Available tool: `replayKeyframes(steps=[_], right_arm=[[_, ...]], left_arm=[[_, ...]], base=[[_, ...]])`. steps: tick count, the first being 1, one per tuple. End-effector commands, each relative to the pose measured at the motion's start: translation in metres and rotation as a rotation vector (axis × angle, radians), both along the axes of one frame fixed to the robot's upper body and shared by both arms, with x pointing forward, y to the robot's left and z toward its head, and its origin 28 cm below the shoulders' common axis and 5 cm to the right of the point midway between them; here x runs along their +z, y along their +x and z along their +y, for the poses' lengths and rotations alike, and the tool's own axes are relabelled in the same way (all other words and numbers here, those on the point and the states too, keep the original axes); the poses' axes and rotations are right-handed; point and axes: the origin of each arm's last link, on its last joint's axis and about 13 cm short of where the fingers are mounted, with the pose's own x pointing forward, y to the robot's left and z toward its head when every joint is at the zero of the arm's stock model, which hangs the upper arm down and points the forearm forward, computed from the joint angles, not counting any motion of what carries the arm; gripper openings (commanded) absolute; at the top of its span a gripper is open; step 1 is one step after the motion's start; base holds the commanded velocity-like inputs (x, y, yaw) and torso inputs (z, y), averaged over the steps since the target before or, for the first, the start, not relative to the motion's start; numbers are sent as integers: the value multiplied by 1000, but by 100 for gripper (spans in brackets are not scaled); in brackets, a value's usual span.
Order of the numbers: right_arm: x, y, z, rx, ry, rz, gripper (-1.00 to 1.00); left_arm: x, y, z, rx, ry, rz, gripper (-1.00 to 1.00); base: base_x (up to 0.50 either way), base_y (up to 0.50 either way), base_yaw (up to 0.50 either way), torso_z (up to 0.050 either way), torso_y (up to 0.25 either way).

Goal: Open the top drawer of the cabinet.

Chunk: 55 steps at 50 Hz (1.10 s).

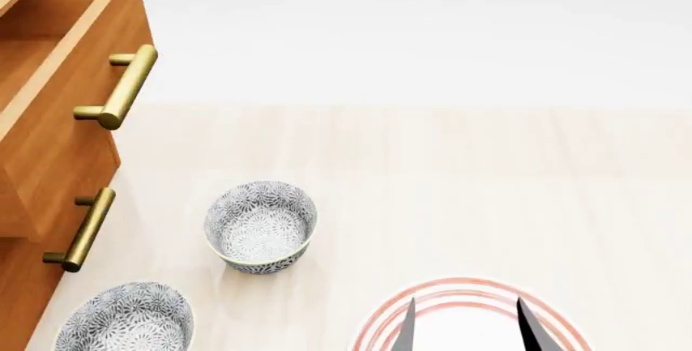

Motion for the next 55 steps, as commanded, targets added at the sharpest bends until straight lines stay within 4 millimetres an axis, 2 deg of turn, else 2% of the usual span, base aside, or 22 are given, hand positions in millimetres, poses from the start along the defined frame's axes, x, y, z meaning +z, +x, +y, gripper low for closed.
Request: replayKeyframes(steps=[1,9,37,55], right_arm=[[-1,-1,1,5,-2,3,100],[-2,-3,-1,-3,-5,5,100],[-6,2,0,-2,-11,16,100],[-9,1,0,-1,-8,18,100]], left_arm=[[-29,20,3,106,-66,85,100],[-52,28,2,96,-93,143,100],[-82,54,13,166,-174,214,100],[-122,71,18,171,-225,319,100]], base=[[0,0,0,0,0],[0,0,0,0,0],[0,0,0,0,0],[0,0,0,0,0]])
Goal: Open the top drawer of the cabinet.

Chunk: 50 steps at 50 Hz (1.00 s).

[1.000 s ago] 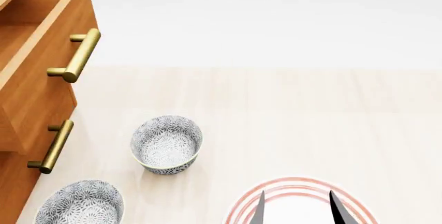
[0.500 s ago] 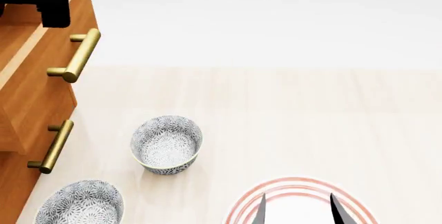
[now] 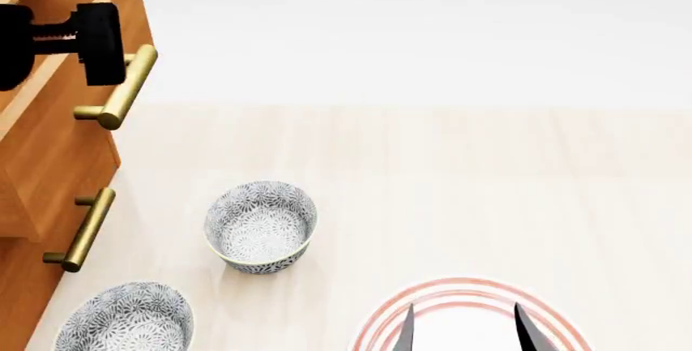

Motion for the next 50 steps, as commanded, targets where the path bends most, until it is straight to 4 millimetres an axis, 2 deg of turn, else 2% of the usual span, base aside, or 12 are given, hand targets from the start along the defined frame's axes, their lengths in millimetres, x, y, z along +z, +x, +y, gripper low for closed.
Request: replayKeyframes(steps=[1,7,23,39,44,50], right_arm=[[-2,1,0,0,2,5,100],[-4,1,-1,-1,3,8,100],[-4,1,0,1,0,11,100],[-6,1,-2,-4,6,15,100],[-5,1,-1,-3,6,14,100],[-5,0,-2,-4,4,14,100]], left_arm=[[-23,10,4,14,-31,50,100],[-33,13,6,20,-35,73,100],[-42,16,6,24,-69,99,100],[-47,15,-10,-38,-67,103,100],[-45,14,-19,-74,-119,97,100],[-44,14,-30,-88,-97,94,100]], base=[[0,0,0,0,0],[0,0,0,0,0],[0,0,0,0,0],[0,0,0,0,0],[0,0,0,0,0],[0,0,0,0,0]])
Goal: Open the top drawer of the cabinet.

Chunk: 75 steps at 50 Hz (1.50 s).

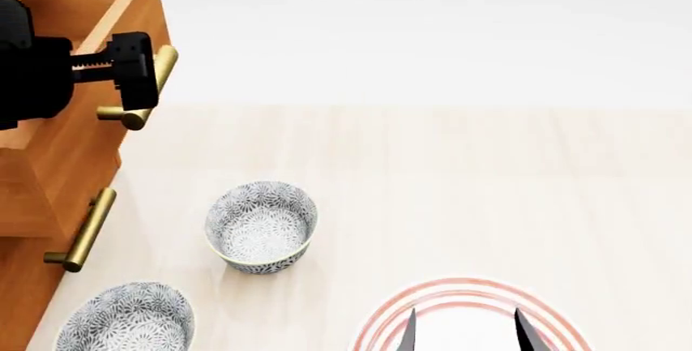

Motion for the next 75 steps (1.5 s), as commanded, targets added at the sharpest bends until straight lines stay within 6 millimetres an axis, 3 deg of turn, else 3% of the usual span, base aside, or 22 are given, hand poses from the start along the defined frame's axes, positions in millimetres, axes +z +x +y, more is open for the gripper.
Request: replayKeyframes(steps=[1,19,28,37,50,69,75], right_arm=[[1,-1,-1,-3,1,-1,100],[-5,0,-3,6,-2,14,100],[-8,-2,-6,2,3,19,100],[-10,-1,-9,1,-4,29,100],[-11,-2,-8,3,-6,35,100],[-12,-5,-7,3,-4,37,100],[-12,-4,-6,9,-10,35,100]], left_arm=[[-16,0,-22,-66,-28,46,100],[-17,1,-60,-166,-79,54,100],[-15,0,-88,-242,-106,57,100],[-24,3,-105,-280,-123,81,100],[-28,-7,-134,-366,-136,94,100],[-26,-15,-140,-395,-148,90,100],[-22,-17,-143,-422,-244,114,100]], base=[[0,0,0,0,0],[0,0,0,0,0],[0,0,0,0,0],[3,0,-1,0,0],[2,0,-1,0,0],[0,0,0,0,0],[0,0,0,0,0]])
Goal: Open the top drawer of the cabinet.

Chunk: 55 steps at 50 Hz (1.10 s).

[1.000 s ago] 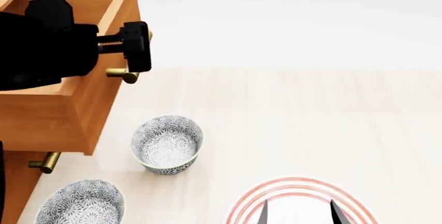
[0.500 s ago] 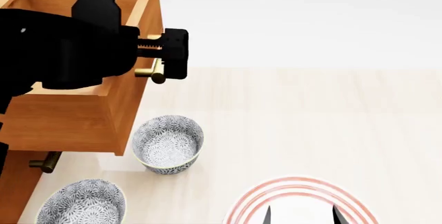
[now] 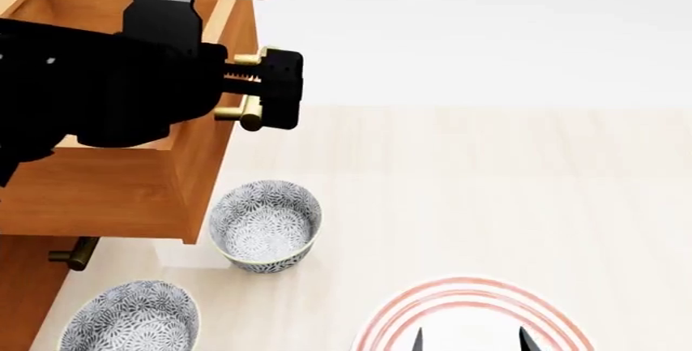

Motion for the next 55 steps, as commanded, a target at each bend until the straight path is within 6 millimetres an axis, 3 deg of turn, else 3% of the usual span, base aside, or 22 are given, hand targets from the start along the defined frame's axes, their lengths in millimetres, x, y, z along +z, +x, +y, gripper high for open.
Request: replayKeyframes(steps=[1,24,55], right_arm=[[1,0,1,3,-11,-5,100],[2,-5,0,1,-24,-17,100],[13,-8,0,-2,-23,-46,100]], left_arm=[[-18,-19,-43,-227,-335,200,100],[3,-30,-47,-230,-289,134,100],[99,-48,-34,-189,-244,-39,100]], base=[[0,0,0,0,0],[0,0,0,0,0],[-1,-3,-5,0,2]])
